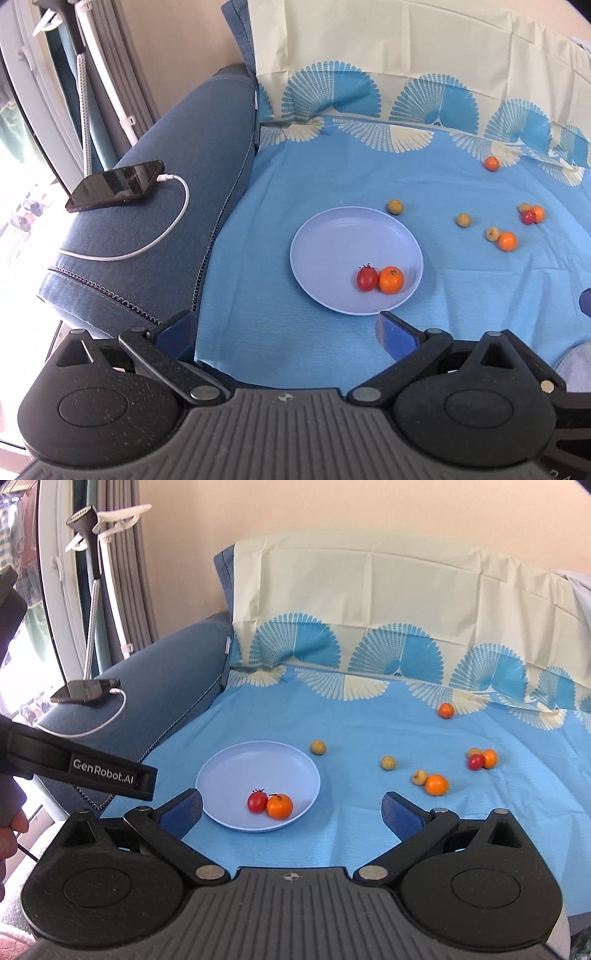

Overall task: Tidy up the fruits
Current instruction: 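Lift both open tools back from the plate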

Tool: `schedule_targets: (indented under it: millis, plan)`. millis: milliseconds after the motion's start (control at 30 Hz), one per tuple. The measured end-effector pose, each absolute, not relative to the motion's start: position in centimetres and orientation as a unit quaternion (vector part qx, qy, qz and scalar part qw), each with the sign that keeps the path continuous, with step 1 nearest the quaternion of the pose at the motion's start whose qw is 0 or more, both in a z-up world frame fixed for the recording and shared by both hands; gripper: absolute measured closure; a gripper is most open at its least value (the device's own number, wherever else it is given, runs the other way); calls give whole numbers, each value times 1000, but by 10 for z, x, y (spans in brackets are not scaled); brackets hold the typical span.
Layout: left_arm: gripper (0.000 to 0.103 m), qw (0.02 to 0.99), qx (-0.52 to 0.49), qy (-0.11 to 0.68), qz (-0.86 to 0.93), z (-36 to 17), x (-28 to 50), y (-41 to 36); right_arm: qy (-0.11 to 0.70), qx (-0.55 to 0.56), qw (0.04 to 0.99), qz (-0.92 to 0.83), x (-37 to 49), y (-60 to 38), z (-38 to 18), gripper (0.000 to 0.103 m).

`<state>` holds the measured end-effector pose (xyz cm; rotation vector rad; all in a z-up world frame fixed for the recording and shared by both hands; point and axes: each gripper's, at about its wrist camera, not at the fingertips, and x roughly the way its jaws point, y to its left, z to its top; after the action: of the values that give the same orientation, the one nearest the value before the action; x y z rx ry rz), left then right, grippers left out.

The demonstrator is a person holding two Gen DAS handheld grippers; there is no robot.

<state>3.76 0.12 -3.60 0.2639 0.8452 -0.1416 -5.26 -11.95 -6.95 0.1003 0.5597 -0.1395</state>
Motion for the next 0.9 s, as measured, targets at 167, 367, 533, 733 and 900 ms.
schedule_targets:
  millis: [167,367,533,733,900]
  plan:
    - [0,903,137,400,-75,-32,26,-5,267,55,960,-67,-63,-122,-65,1]
    - [0,902,143,400,-78,-30,19,-8,261,59,961,-68,-70,-124,-63,1]
    - [0,902,147,400,-76,-30,15,-9,262,62,961,-68,-72,-123,-62,1]
    - [0,901,148,401,-76,-30,16,-9,262,59,961,-66,-73,-122,-62,1]
    - [0,900,148,403,-76,-32,17,-9,264,56,961,-65,-72,-121,-61,1]
